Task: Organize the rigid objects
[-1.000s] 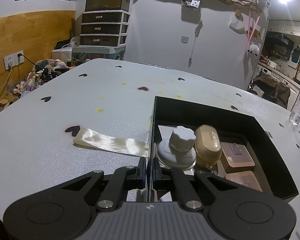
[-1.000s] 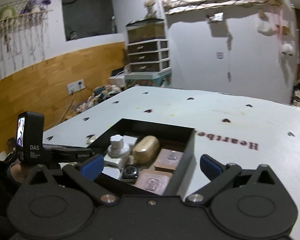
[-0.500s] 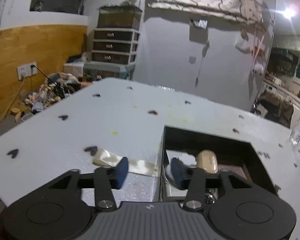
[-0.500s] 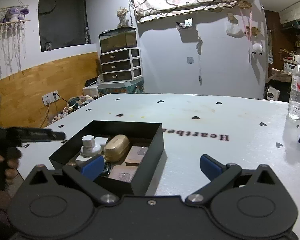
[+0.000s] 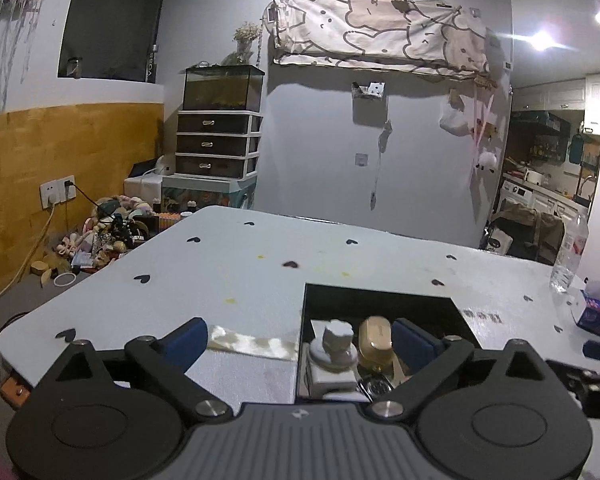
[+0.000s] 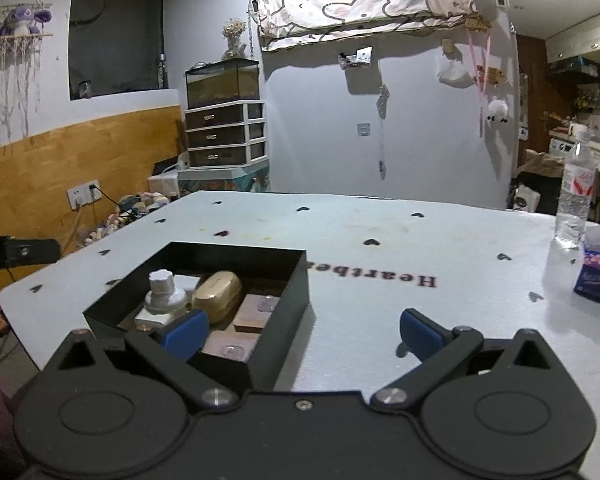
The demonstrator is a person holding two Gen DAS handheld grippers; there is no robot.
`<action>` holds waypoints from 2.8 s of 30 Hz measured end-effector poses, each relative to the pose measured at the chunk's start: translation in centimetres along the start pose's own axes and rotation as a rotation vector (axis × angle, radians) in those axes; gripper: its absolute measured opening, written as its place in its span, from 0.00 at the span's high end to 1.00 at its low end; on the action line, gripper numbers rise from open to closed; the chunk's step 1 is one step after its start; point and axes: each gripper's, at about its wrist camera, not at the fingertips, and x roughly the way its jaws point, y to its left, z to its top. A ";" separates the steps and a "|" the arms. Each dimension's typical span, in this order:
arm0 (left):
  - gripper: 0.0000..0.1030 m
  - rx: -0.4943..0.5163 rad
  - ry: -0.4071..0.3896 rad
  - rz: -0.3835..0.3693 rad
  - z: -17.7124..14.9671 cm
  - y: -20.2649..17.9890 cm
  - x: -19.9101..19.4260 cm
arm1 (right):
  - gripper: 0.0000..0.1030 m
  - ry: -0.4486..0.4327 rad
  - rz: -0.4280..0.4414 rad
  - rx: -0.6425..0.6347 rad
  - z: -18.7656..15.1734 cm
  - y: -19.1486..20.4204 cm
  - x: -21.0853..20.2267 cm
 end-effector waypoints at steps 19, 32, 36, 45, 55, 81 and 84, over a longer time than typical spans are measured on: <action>0.00 0.080 0.078 0.000 -3.1 -3.6 -0.2 | 0.00 0.004 -0.046 -0.007 -0.5 0.3 -1.1; 0.00 0.079 0.065 0.021 -3.1 -3.7 -0.4 | 0.00 -0.010 -0.065 -0.016 -0.4 0.4 -2.0; 0.00 0.079 0.068 0.023 -3.1 -3.8 -0.4 | 0.00 -0.008 -0.065 -0.014 -0.4 0.3 -2.1; 0.00 0.079 0.067 0.023 -3.1 -3.8 -0.3 | 0.00 -0.007 -0.067 -0.012 -0.5 0.3 -2.0; 0.00 0.080 0.070 0.021 -3.2 -3.9 -0.2 | 0.00 -0.005 -0.066 -0.011 -0.7 0.3 -2.0; 0.00 0.080 0.071 0.021 -3.2 -3.9 -0.2 | 0.00 -0.003 -0.067 -0.008 -0.7 0.2 -2.0; 0.00 0.080 0.070 0.021 -3.2 -3.9 -0.2 | 0.00 -0.003 -0.067 -0.007 -0.7 0.2 -2.0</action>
